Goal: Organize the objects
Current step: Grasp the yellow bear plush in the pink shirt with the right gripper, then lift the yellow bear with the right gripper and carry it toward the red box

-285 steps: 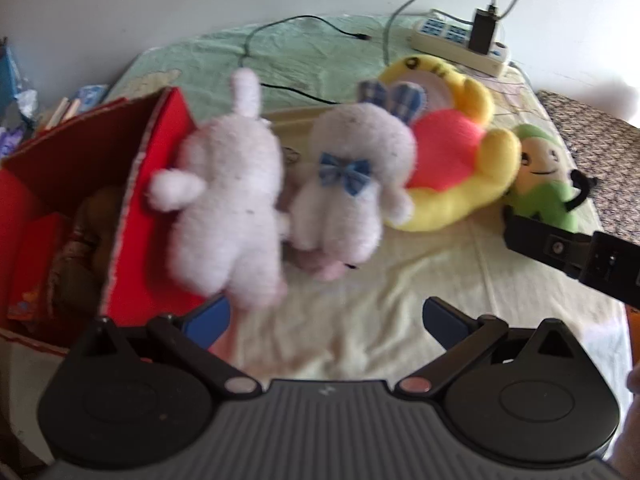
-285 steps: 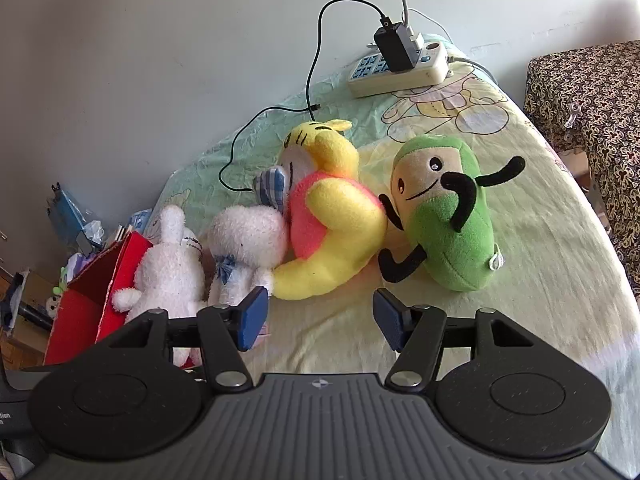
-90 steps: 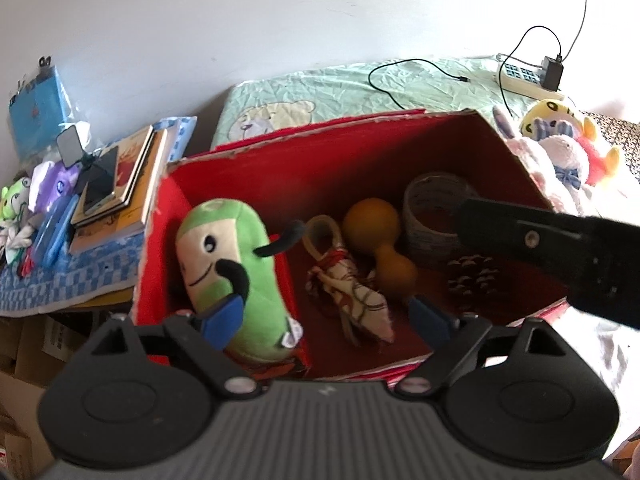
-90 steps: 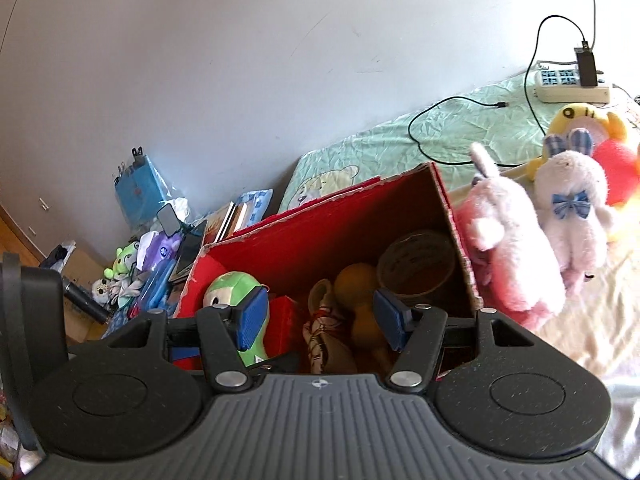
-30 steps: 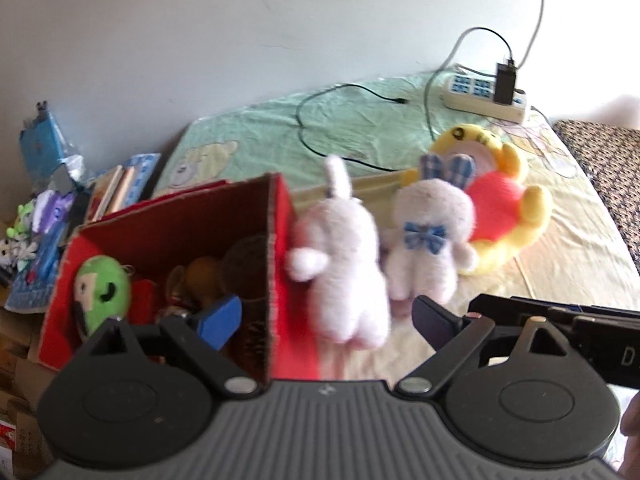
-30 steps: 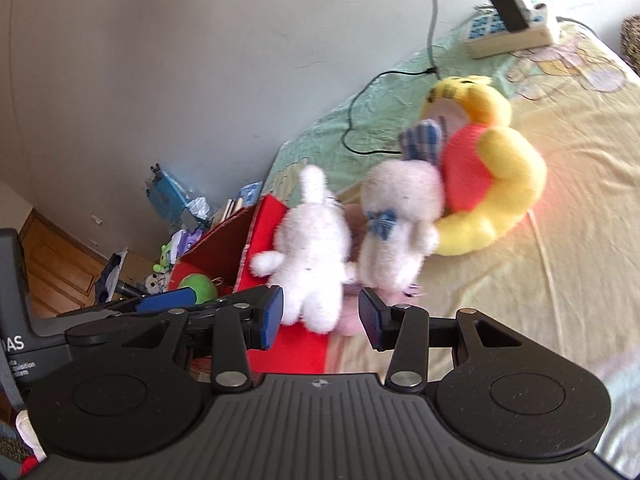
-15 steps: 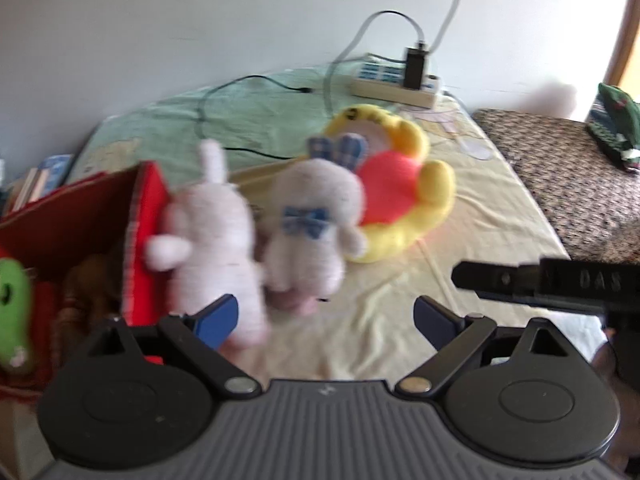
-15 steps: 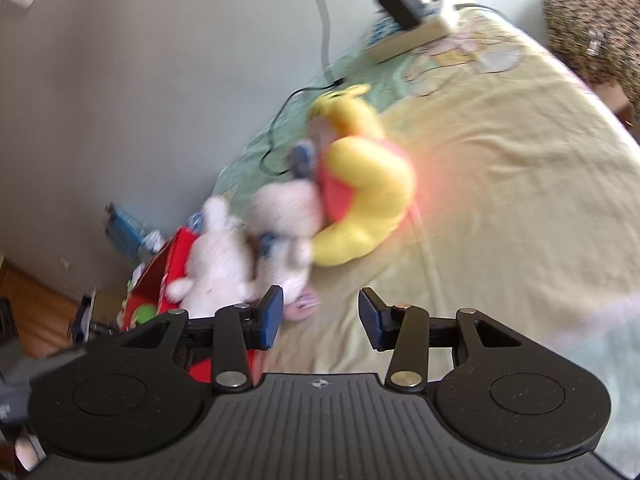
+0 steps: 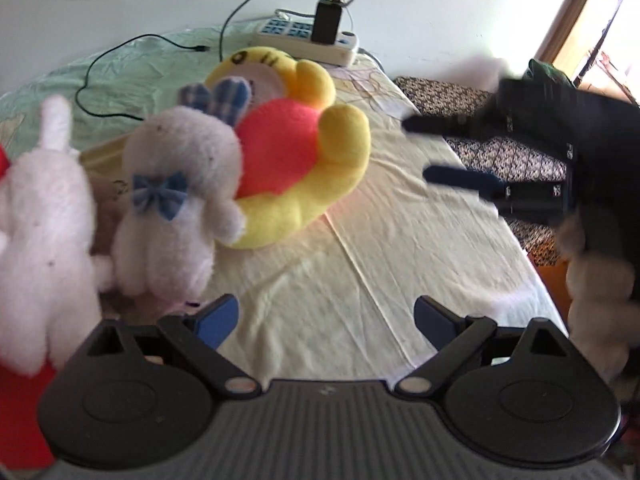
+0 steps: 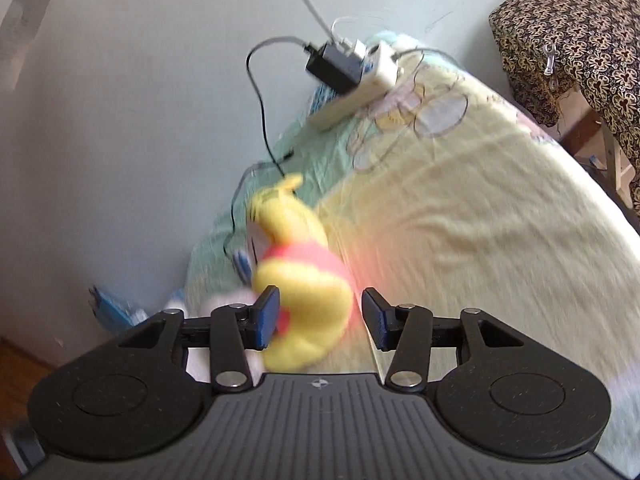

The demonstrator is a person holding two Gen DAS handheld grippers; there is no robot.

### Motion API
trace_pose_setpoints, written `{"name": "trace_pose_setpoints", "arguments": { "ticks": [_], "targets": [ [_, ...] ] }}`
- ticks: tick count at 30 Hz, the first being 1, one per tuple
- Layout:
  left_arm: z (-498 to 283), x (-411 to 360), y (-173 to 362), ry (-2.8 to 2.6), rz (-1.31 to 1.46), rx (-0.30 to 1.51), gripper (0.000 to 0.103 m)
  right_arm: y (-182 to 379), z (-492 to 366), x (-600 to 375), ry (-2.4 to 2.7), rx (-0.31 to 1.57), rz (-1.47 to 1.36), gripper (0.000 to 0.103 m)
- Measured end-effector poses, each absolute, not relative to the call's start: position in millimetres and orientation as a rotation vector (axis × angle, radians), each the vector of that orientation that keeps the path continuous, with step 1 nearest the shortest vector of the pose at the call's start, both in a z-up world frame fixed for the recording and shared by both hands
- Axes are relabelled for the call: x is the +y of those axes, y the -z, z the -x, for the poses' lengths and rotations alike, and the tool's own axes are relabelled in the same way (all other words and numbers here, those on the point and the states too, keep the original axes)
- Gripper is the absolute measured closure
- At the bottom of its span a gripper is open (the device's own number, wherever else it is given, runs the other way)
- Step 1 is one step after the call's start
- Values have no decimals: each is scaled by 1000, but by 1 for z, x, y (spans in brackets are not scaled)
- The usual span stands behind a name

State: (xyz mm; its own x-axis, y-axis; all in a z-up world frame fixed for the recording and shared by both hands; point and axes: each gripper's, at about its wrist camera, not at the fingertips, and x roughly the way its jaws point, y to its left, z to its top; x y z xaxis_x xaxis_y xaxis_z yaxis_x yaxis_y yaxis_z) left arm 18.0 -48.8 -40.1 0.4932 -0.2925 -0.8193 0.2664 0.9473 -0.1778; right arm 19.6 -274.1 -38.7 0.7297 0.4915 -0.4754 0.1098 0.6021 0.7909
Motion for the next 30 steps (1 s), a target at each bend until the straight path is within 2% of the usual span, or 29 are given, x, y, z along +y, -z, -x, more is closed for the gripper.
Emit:
{"name": "trace_pose_setpoints", "arguments": {
  "ticks": [9,10,14,22,30],
  "targets": [
    [-44,-49,44,348,23,963,8,63,-80,-251,-395,862,-915,43],
    [-47,-47,45,347,28,963,8,67,-84,-246,-406,878,-916,38],
    [-55,-37,48,360,81,976,8,75,-93,-234,-398,894,-863,37],
    [-54,-41,46,389,72,973,8,80,-81,-244,-404,883,-915,58],
    [-46,-39,29,447,103,954,8,75,-39,-264,-390,881,-968,68]
  ]
}}
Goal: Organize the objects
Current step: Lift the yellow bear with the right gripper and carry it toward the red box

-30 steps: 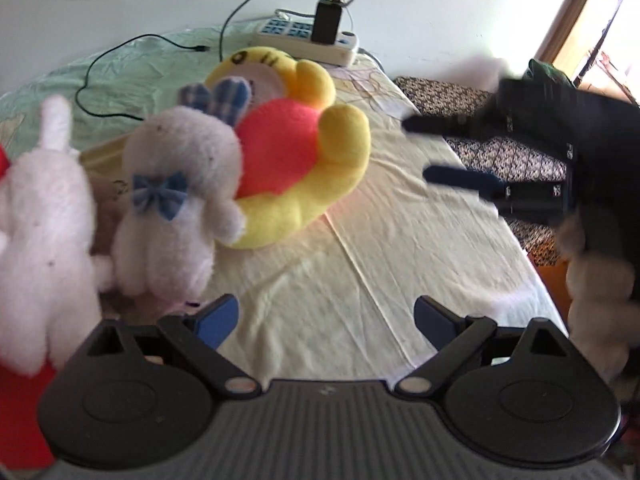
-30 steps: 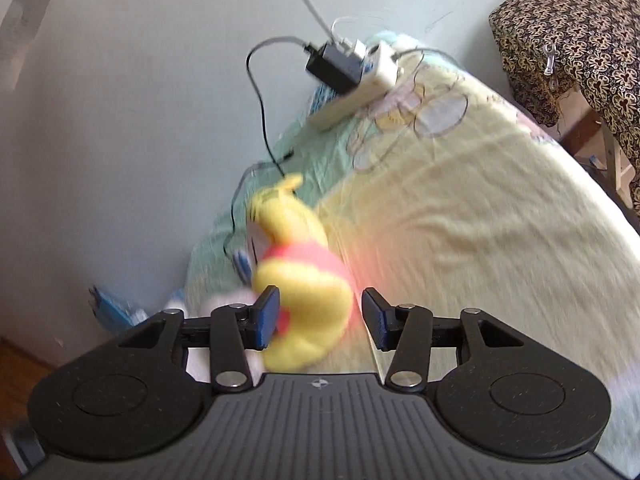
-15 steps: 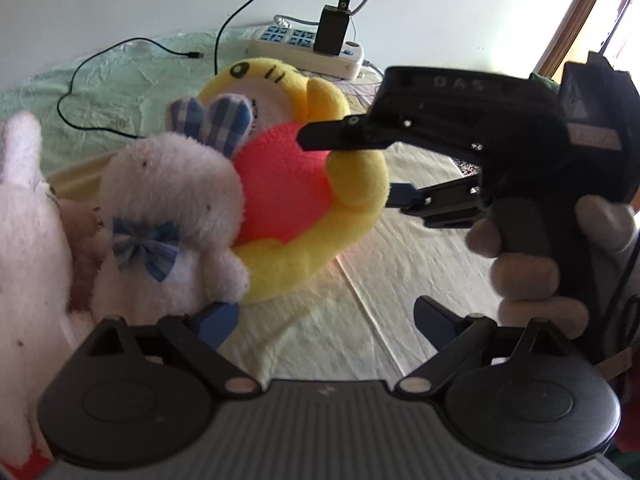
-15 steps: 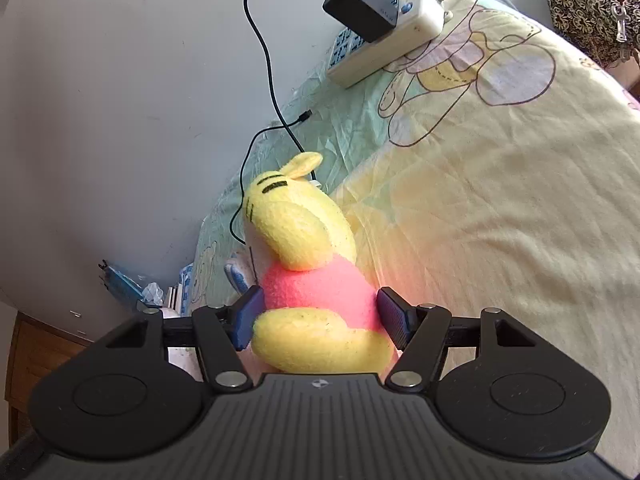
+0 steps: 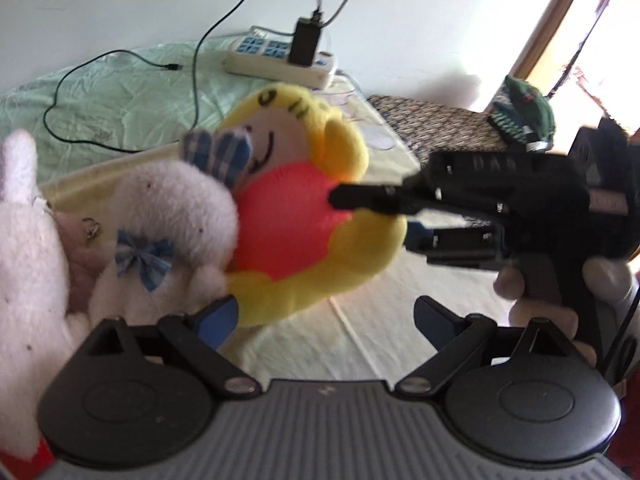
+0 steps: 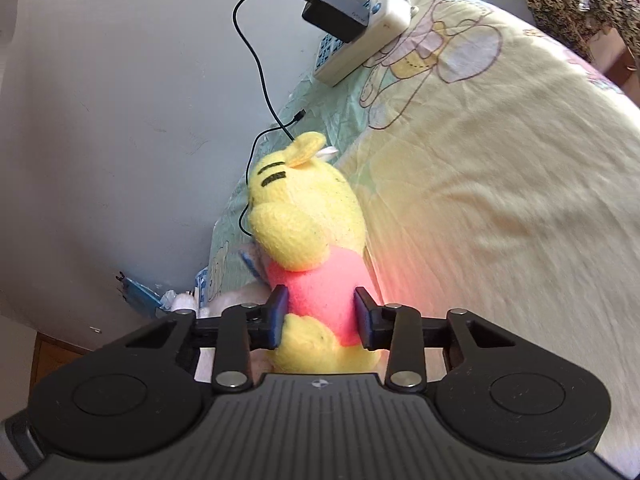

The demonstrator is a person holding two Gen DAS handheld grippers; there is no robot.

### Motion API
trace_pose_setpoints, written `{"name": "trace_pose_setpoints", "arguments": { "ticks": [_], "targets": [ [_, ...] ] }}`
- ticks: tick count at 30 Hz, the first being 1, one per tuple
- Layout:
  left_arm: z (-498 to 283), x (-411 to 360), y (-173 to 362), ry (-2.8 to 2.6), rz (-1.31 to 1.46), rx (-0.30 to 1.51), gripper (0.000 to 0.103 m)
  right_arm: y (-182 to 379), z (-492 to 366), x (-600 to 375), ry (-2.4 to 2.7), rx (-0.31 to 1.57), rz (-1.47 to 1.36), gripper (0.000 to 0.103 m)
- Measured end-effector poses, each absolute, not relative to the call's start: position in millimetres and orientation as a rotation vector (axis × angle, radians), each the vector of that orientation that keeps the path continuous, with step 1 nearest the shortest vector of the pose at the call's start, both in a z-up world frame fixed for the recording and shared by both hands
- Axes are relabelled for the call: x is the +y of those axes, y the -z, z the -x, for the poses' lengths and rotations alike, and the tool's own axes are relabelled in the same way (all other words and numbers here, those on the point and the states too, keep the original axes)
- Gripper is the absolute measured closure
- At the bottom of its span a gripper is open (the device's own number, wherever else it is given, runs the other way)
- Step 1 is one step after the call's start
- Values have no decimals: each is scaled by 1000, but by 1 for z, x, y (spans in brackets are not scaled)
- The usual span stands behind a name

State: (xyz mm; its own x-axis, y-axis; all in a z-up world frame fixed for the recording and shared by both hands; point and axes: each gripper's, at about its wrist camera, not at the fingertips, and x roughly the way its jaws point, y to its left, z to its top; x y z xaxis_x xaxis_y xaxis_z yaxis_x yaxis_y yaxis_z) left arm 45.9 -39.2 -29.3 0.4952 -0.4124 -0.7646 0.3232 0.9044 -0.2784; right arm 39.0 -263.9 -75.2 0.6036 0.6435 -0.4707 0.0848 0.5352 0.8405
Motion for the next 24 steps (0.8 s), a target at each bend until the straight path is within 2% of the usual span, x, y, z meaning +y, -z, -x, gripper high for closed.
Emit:
{"name": "trace_pose_setpoints", "arguments": {
  "ticks": [13,14,17,21,24],
  "targets": [
    [-15,-64,16,627,116,960,8,68,41,-303,-344,935,-1007,73],
    [-16,-68,16,636,112,958,8,68,46,-306,-343,936,-1015,82],
    [-20,-80,22,688,108,979,8,69,56,-311,-364,949,-1042,85],
    [-30,-90,41,649,101,1039,8,70,58,-319,-284,893,-1023,76],
    [-38,-86,47,630,140,1064,8,73,48,-326,-282,867,-1055,60]
  ]
}}
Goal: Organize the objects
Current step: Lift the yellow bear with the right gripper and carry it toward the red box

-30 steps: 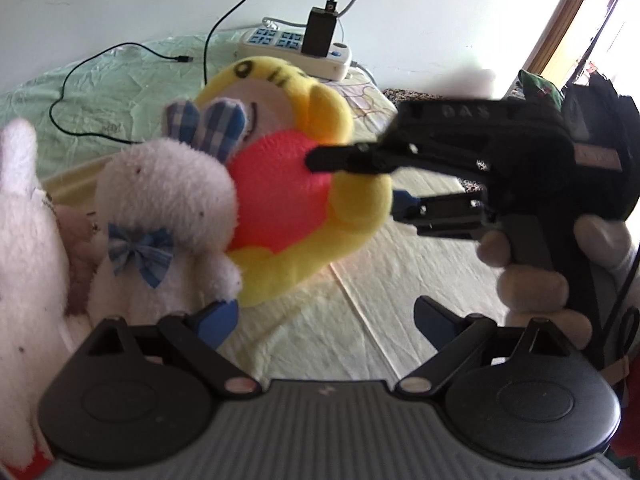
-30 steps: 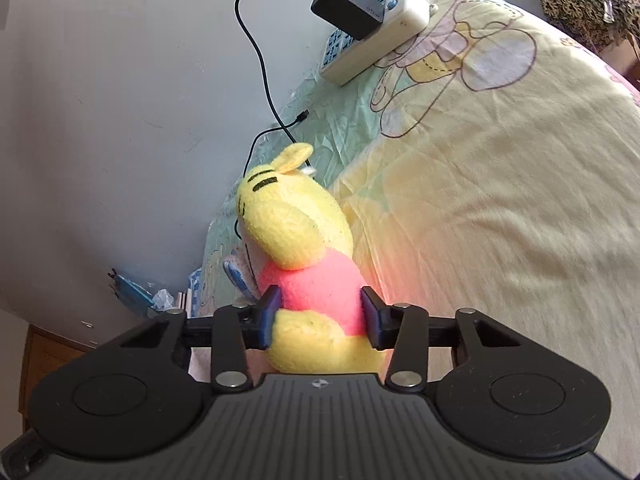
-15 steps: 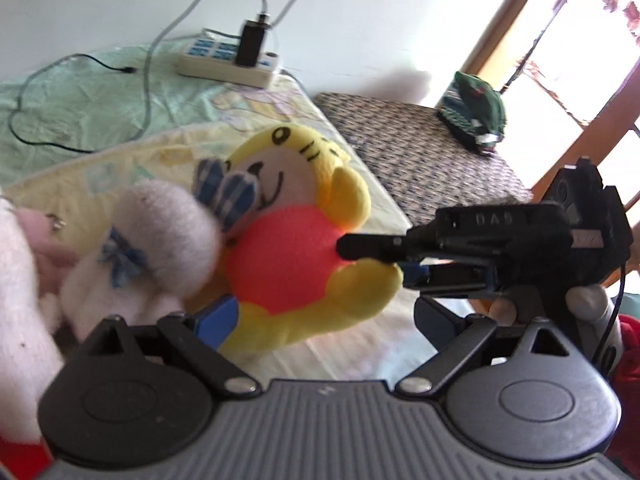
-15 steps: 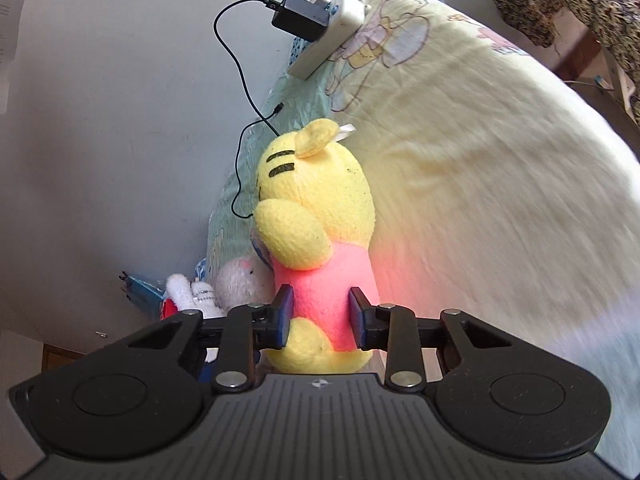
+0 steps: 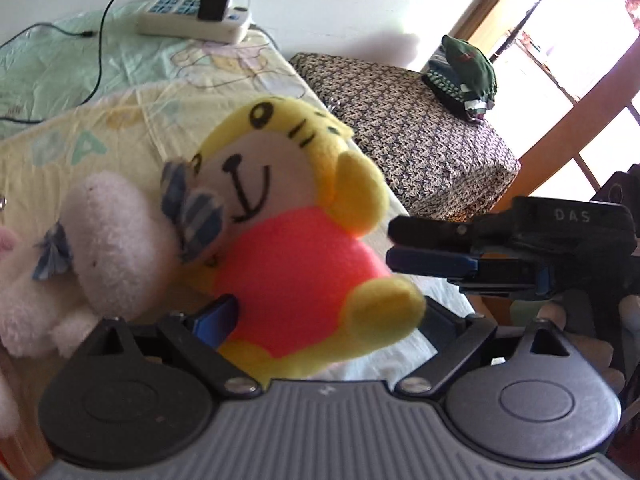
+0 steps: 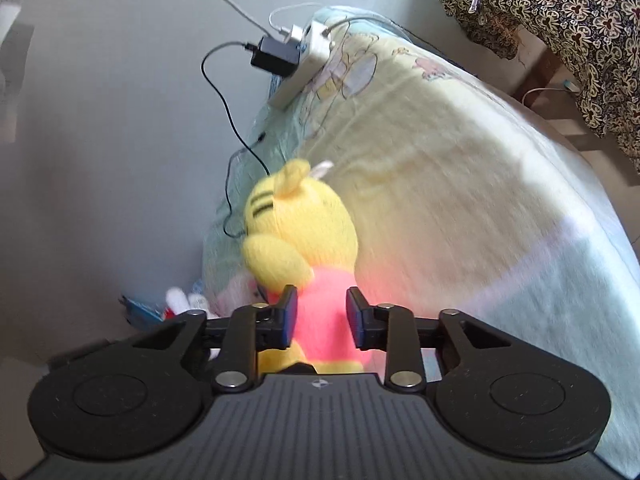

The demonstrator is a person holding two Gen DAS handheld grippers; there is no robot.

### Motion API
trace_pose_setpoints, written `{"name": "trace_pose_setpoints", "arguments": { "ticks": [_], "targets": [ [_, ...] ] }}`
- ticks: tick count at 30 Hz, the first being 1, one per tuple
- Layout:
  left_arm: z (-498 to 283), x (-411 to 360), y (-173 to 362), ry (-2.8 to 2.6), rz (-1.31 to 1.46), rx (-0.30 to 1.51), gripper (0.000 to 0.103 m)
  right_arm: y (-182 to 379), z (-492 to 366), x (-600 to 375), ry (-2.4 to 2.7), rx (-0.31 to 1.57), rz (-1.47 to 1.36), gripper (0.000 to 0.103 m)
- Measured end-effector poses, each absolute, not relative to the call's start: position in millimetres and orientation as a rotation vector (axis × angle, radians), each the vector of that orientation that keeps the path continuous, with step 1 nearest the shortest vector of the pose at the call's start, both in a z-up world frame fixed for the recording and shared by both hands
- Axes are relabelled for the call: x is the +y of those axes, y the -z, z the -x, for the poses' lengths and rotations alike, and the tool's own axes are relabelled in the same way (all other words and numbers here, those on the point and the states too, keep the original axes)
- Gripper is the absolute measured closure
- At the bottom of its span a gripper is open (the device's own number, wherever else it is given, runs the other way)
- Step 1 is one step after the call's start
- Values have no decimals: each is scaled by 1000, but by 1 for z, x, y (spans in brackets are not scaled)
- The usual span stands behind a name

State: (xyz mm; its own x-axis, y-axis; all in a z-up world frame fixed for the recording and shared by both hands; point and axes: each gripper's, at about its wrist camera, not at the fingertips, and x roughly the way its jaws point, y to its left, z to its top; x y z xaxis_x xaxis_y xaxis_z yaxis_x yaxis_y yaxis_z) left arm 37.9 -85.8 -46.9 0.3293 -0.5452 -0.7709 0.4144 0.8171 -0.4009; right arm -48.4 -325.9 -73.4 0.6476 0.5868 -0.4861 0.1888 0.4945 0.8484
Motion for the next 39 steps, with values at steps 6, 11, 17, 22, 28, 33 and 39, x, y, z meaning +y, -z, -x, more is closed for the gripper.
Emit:
{"name": "trace_pose_setpoints", "arguments": {
  "ticks": [6,11,17,22,28,33,39],
  "targets": [
    [-56,-81,67,605,212,1139,2,85,24,-310,-357,894,-1022,45],
    [-63,-82,73,573,237,1145,4,98,11,-295,-409,898,-1078,35],
    [-63,-91,66,530,155,1112,11,100,-3,-281,-470,887,-1122,40],
    [-53,-98,58,540,122,1106,16,93,10,-285,-477,878,-1092,44],
    [-35,-113,53,611,103,1115,16,80,42,-295,-448,856,-1048,44],
    [-20,-124,41,665,76,1091,16,65,67,-302,-437,800,-1014,44],
    [3,-128,19,678,21,1009,17,51,87,-305,-457,701,-1006,44]
  ]
}}
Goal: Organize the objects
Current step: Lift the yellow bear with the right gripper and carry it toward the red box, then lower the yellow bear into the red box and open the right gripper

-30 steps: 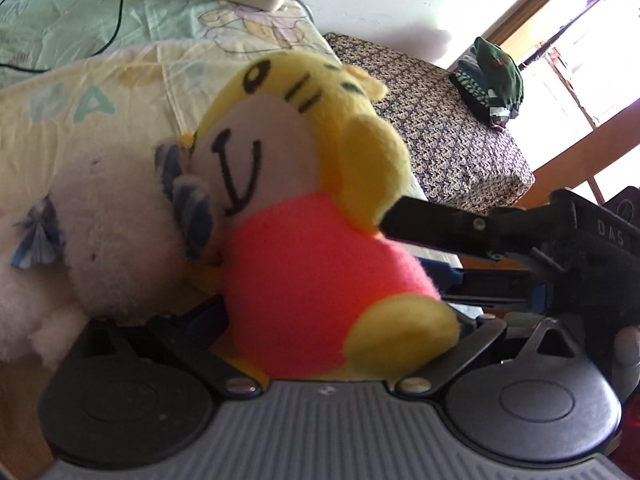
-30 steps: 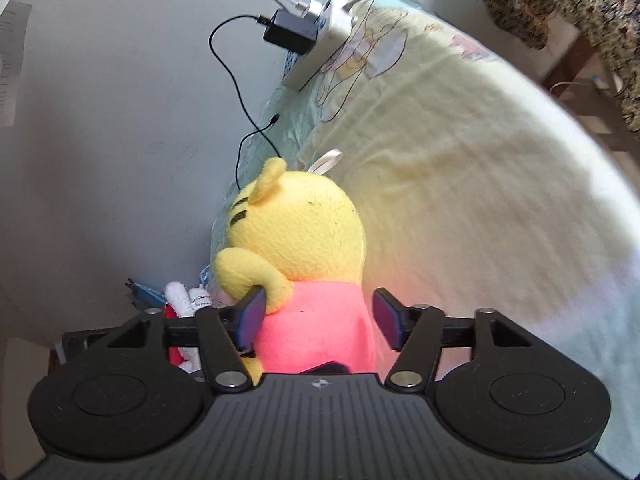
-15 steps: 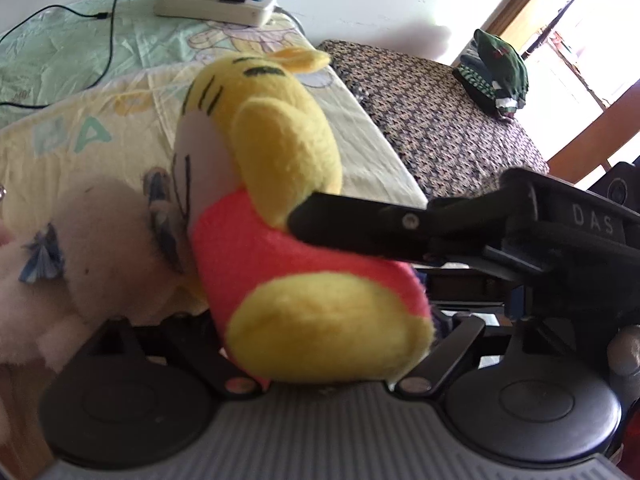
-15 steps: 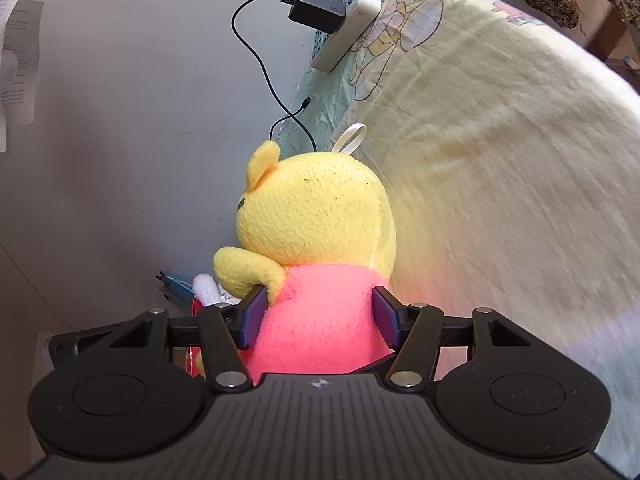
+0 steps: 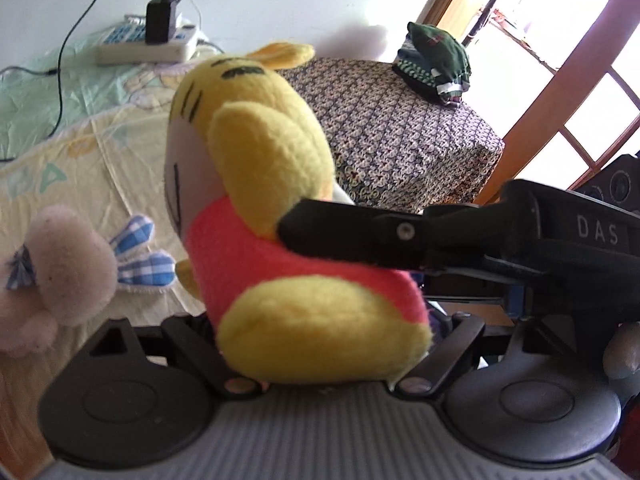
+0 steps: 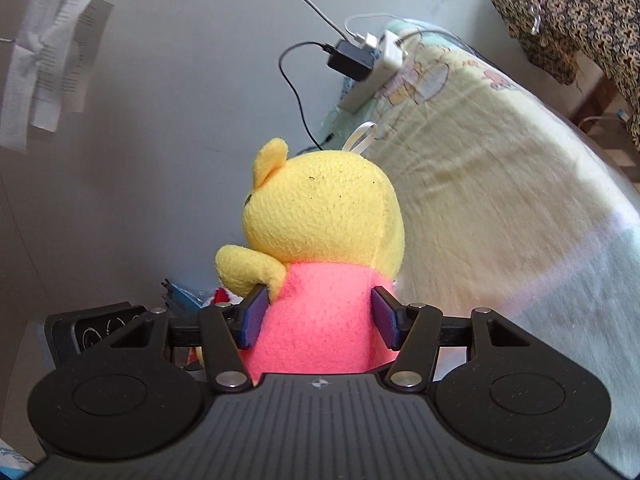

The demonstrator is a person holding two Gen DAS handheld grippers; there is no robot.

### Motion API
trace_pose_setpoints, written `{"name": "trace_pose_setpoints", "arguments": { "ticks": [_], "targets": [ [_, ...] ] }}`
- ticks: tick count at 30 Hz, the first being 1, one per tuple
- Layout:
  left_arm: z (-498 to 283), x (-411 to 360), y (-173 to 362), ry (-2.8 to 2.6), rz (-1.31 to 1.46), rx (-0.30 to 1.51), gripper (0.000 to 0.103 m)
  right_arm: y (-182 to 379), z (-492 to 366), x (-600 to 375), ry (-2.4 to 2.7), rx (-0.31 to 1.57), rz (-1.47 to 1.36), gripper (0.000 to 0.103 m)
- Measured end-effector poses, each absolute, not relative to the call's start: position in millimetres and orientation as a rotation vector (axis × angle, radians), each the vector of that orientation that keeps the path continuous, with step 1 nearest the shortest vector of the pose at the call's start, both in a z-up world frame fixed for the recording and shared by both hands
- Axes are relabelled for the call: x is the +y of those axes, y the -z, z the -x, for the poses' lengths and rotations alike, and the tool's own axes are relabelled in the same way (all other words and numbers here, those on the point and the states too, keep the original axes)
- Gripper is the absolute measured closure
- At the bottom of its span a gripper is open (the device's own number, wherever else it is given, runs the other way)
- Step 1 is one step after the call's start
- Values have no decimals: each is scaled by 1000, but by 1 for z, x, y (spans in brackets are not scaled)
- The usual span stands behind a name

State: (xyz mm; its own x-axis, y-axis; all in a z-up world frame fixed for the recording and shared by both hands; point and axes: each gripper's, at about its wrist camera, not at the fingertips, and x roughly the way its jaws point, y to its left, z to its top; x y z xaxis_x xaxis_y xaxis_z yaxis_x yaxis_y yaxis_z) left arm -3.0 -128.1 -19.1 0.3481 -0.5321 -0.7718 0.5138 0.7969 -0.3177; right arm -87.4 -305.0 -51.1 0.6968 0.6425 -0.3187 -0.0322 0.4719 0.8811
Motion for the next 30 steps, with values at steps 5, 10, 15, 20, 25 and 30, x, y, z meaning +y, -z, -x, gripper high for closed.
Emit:
{"name": "trace_pose_setpoints", "arguments": {
  "ticks": [5,10,15,20,25,30],
  "targets": [
    [19,-118,-5,630,-11,920,17,35,90,-290,-538,621,-983,44],
    [35,-82,-27,530,-11,843,17,21,81,-257,-658,586,-951,44],
    [47,-39,-46,443,9,786,17,5,75,-218,-751,567,-919,44],
    [58,9,-61,383,24,740,17,-9,70,-171,-820,557,-891,44],
    [69,68,-75,339,21,714,17,-16,64,-115,-863,557,-908,43],
    [70,124,-82,296,28,696,17,-13,52,-63,-893,581,-969,42]
  ]
}}
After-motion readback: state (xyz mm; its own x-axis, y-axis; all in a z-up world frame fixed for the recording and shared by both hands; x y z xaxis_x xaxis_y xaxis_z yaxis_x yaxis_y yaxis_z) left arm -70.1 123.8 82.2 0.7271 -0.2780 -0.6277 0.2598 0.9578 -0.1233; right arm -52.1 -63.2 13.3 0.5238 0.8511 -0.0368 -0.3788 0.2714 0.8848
